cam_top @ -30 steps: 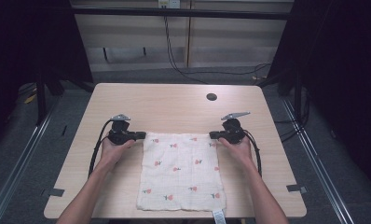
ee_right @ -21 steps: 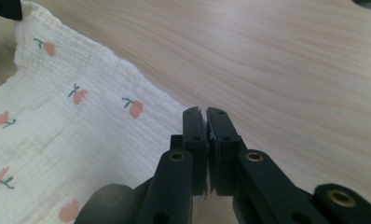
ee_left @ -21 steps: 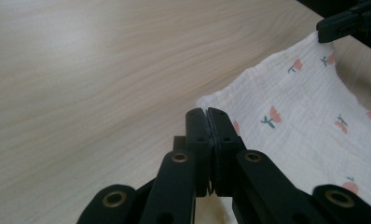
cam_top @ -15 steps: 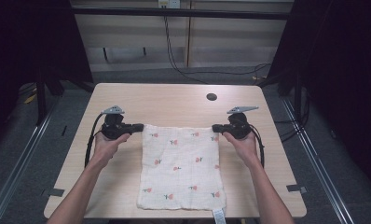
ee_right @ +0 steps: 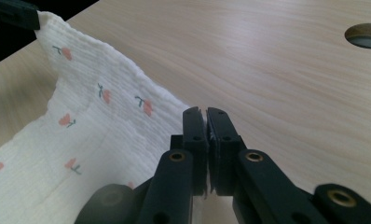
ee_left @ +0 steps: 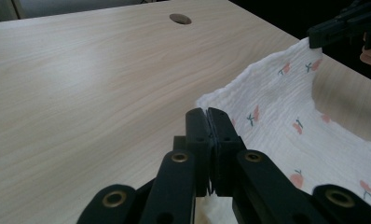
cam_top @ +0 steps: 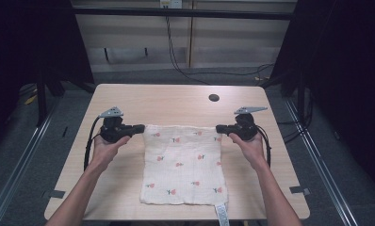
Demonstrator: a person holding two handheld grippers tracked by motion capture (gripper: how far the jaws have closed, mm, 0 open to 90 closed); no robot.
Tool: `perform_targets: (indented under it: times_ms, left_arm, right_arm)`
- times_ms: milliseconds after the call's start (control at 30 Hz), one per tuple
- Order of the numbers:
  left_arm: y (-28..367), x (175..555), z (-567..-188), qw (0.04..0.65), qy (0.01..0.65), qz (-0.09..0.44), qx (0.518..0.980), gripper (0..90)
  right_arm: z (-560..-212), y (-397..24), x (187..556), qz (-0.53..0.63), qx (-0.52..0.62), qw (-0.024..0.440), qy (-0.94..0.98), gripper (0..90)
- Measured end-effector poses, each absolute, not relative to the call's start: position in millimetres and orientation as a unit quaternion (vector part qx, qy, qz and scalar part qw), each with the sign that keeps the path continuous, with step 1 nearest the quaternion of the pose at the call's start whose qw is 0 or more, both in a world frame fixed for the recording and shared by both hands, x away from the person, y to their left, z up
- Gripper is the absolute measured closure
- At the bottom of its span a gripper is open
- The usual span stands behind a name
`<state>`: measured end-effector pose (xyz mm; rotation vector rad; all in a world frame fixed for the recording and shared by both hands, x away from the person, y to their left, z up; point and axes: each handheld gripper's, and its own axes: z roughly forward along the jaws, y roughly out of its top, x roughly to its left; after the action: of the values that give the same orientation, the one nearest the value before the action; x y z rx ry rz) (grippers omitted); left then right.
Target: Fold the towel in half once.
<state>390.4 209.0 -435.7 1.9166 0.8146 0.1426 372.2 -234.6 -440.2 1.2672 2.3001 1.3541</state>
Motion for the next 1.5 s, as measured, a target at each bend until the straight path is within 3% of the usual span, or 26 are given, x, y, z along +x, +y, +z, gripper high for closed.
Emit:
perform_targets:
  times_ms: [833,1500]
  left_arm:
    - [220.1,342.2,-429.0,0.517,0.303,0.055,0.798,88.4]
    - [227.6,302.2,-416.7,0.521,0.258,0.048,0.812,88.4]
  right_arm:
    - [-425.2,-236.3,313.1,0.459,0.406,0.121,0.781,87.4]
    - [-413.2,-234.4,264.5,0.468,0.377,0.112,0.791,87.4]
